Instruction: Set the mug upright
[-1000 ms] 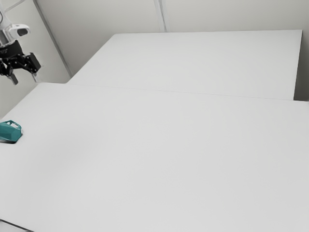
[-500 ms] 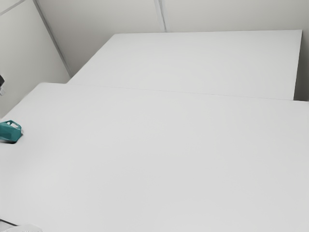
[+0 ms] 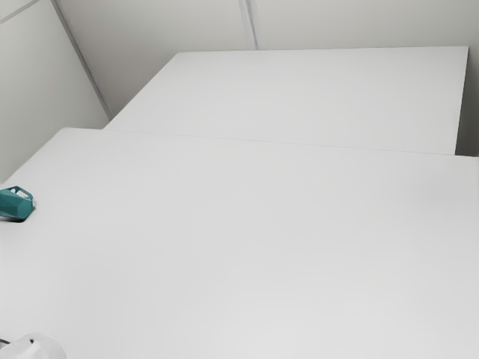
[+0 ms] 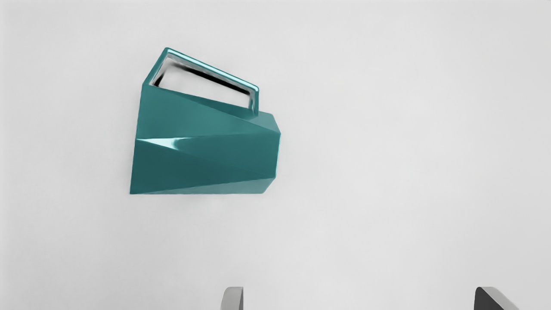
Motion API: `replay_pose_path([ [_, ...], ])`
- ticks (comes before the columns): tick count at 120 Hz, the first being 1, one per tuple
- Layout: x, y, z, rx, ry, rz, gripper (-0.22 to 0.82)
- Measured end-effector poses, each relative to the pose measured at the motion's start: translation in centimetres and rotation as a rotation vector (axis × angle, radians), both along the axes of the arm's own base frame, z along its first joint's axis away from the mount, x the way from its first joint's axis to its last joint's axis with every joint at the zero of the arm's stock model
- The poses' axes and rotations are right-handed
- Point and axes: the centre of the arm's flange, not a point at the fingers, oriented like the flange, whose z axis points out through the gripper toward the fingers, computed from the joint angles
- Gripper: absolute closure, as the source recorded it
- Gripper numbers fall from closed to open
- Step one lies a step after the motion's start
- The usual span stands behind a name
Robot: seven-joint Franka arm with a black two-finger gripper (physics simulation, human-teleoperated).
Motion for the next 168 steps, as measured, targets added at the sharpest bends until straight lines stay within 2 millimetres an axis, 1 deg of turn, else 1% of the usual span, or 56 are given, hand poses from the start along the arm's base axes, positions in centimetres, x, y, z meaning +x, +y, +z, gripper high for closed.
replay_pose_path([
  [7, -0.5, 1.3, -1.2, -0.002, -0.026, -0.008, 0.02],
  [20, -1.7, 3.4, -1.2, 0.030, -0.069, -0.014, 0.02],
  [29, -2.6, 4.9, -1.9, 0.041, -0.090, -0.014, 0.02],
  [47, -3.0, 7.2, -3.7, 0.054, -0.131, -0.026, 0.02],
  [60, -3.0, 8.3, -5.2, 0.054, -0.157, -0.042, 0.02],
  [75, -2.7, 9.0, -7.2, 0.041, -0.196, -0.061, 0.02],
  [82, -2.5, 9.2, -7.9, 0.028, -0.221, -0.071, 0.02],
  [97, -2.0, 9.4, -10.2, -0.010, -0.282, -0.091, 0.02],
  [113, -2.4, 9.9, -11.8, -0.028, -0.335, -0.107, 0.02],
  [141, -2.7, 10.3, -13.5, -0.052, -0.434, -0.155, 0.02],
  [155, -2.6, 10.4, -14.3, -0.053, -0.459, -0.188, 0.02],
  [168, -3.0, 10.6, -15.0, -0.048, -0.469, -0.212, 0.02],
])
